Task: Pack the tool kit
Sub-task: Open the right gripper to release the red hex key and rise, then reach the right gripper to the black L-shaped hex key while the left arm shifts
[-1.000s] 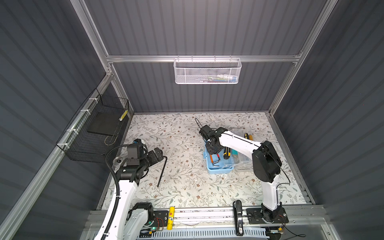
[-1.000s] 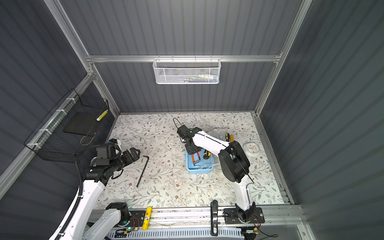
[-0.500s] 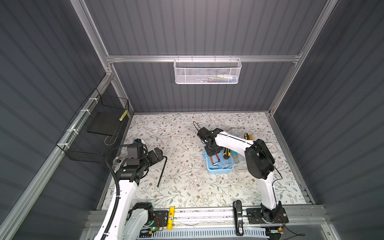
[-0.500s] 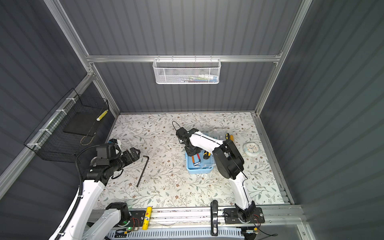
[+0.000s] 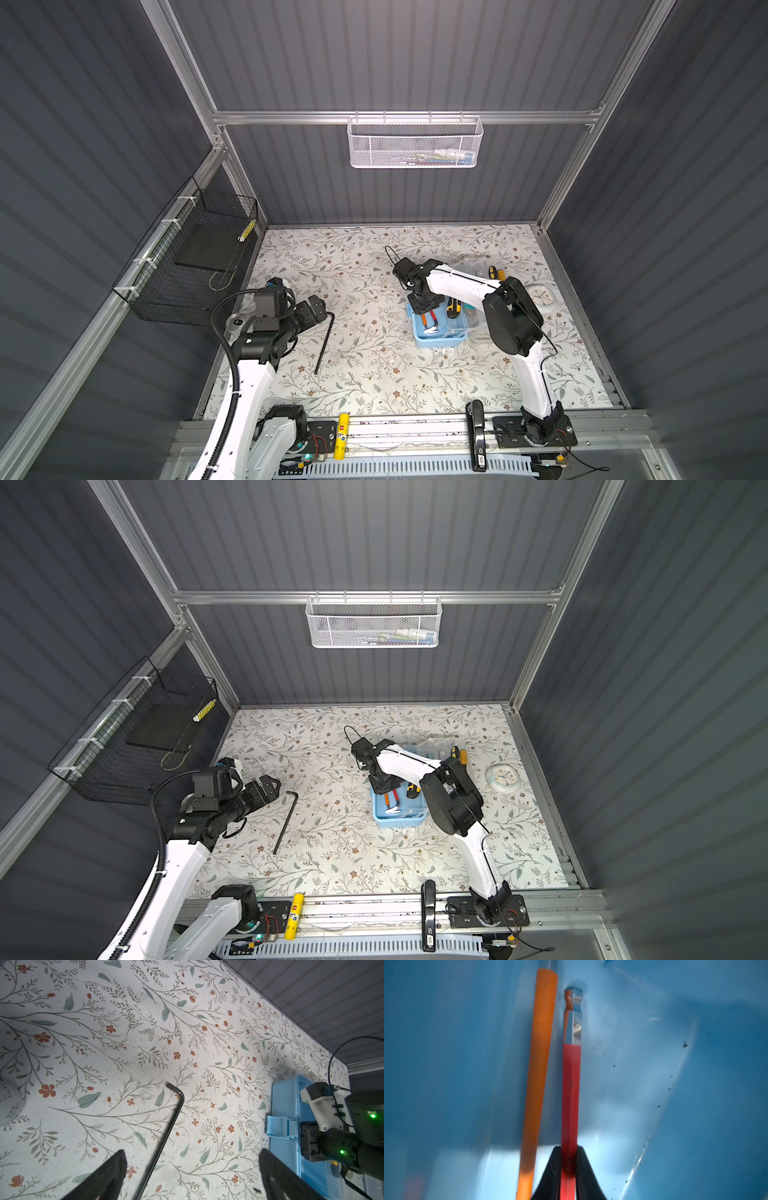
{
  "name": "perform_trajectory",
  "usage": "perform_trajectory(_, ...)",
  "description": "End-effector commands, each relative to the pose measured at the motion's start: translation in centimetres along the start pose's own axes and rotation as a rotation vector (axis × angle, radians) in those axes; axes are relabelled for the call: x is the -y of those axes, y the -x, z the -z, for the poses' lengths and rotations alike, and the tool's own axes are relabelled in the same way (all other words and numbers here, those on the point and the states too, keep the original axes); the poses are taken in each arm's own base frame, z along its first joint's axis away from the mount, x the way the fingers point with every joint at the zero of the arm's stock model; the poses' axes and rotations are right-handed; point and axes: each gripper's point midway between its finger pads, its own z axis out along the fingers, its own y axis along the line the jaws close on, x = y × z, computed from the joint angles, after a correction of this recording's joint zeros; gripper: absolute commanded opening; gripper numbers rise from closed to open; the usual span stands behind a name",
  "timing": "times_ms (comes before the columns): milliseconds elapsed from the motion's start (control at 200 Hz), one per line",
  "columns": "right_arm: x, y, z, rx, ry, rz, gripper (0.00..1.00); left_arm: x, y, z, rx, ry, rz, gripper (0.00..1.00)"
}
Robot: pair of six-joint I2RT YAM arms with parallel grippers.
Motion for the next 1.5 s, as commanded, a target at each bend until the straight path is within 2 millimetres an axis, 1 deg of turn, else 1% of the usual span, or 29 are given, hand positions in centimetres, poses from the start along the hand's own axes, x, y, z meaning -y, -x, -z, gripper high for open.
perform_trajectory(0, 0.2, -0.1, 0.6, -0.002, 0.016, -0.017, 0.24, -1.3, -1.3, -0.8, -0.039, 0.043, 0.008, 0.99)
perform_trajectory(75, 0.2, -0.1, 1.1, 0.005, 0.029, -0.025, 0.26, -1.5, -2.0, -1.4, -0.055, 0.039, 0.022, 0.99)
perform_trajectory(180, 0.6, 0.1, 2.6, 0.032, 0.035, -0.034, 0.29, -1.7, -2.8, -2.0, -0.068, 0.032, 0.045, 1.00)
perform_trajectory(265, 0.7, 0.4, 4.5, 0.056, 0.072, -0.050, 0.32, -2.2, -3.6, -2.4, -0.082, 0.041, 0.066, 1.00)
perform_trajectory(310, 0.5, 0.5, 5.7, 0.066, 0.107, -0.064, 0.34, -3.0, -4.3, -2.8, -0.091, 0.067, 0.098, 0.99)
perform_trajectory(340, 0.3, 0.6, 6.6, 0.078, 0.140, -0.071, 0.35, -3.5, -4.8, -3.1, -0.097, 0.083, 0.119, 0.99)
perform_trajectory(390, -0.2, 0.8, 8.0, 0.101, 0.190, -0.079, 0.35, -3.8, -5.6, -3.9, -0.106, 0.076, 0.147, 0.99)
perform_trajectory(515, -0.9, 1.2, 10.9, 0.155, 0.283, -0.090, 0.37, -4.4, -7.5, -5.2, -0.150, 0.083, 0.177, 1.00)
perform_trajectory(635, -2.1, 1.6, 13.2, 0.221, 0.409, -0.100, 0.38, -3.8, -9.1, -6.3, -0.185, 0.045, 0.178, 0.99)
perform_trajectory(720, -2.9, 1.9, 14.3, 0.252, 0.481, -0.110, 0.39, -3.4, -10.3, -6.8, -0.208, 0.041, 0.159, 0.99)
perform_trajectory(791, -3.2, 1.9, 14.7, 0.258, 0.506, -0.115, 0.39, -3.2, -11.0, -7.1, -0.223, 0.064, 0.128, 1.00)
perform_trajectory(901, -3.4, 1.9, 14.8, 0.257, 0.521, -0.120, 0.39, -2.8, -11.9, -8.0, -0.237, 0.055, 0.112, 0.99)
perform_trajectory(981, -3.4, 1.7, 14.7, 0.253, 0.521, -0.120, 0.39, -3.2, -12.8, -8.6, -0.282, 0.080, 0.105, 0.99)
perform_trajectory(1031, -3.4, 1.6, 14.6, 0.249, 0.519, -0.120, 0.40, -3.4, -13.0, -8.7, -0.294, 0.091, 0.100, 1.00)
perform_trajectory(1181, -3.4, 1.4, 14.6, 0.251, 0.522, -0.119, 0.40, -2.9, -13.1, -8.8, -0.293, 0.063, 0.086, 0.99)
perform_trajectory(1331, -3.4, 1.6, 14.4, 0.259, 0.526, -0.111, 0.40, 0.0, -13.4, -9.2, -0.292, -0.092, 0.101, 1.00)
perform_trajectory(1496, -3.8, 1.9, 14.6, 0.271, 0.546, -0.068, 0.42, 2.9, -12.5, -8.6, -0.272, -0.138, 0.050, 0.99)
